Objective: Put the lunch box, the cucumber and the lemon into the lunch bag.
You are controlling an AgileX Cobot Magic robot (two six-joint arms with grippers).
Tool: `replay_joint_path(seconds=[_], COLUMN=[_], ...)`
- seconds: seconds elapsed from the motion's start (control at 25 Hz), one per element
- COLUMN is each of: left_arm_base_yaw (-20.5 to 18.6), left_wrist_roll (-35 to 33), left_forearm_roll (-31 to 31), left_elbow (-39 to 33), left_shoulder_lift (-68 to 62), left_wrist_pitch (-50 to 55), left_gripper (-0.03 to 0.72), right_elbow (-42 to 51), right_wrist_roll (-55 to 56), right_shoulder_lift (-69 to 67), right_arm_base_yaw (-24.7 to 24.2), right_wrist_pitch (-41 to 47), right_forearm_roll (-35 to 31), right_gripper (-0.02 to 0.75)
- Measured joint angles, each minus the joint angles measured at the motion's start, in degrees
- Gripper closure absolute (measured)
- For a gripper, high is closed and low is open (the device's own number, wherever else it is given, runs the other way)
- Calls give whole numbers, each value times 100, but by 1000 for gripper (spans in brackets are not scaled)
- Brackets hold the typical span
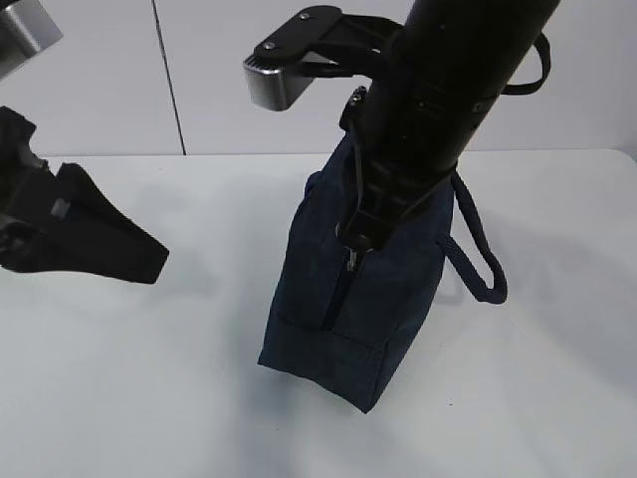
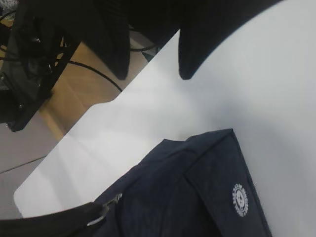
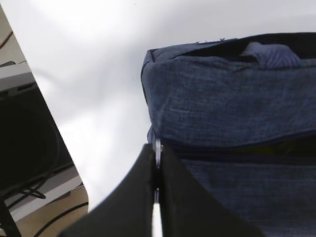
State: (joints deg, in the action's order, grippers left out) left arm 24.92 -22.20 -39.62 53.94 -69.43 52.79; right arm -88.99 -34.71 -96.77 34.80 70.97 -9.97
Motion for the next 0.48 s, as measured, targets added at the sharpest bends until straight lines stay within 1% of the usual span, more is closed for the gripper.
replay_joint_path(seconds=[0.08, 0.16, 0.28, 0.36, 0.48], left_arm_base_yaw=[-284, -687, -1088, -1155, -1164], left_wrist_roll=[-528, -1085, -2070, -2689, -3280], left_forearm_roll=[-377, -796, -1407, -1633, -1731], left_elbow=[0, 0, 0, 0, 0], left_shoulder_lift=[-90, -171, -268, -295, -294], left_wrist_pitch=[63, 220, 370, 426, 448], left_gripper=[441, 441, 441, 441, 441], right_elbow=[0, -10, -4, -4, -25], right_wrist_roll=[-57, -101, -132, -155, -179], right_shoulder_lift=[0, 0, 0, 0, 0], right_arm_base_yaw=[0, 0, 0, 0, 0], right_wrist_pitch=[0, 0, 9, 9, 9], right_forearm_roll=[0, 0, 0, 0, 0], right_gripper=[730, 730, 730, 730, 730])
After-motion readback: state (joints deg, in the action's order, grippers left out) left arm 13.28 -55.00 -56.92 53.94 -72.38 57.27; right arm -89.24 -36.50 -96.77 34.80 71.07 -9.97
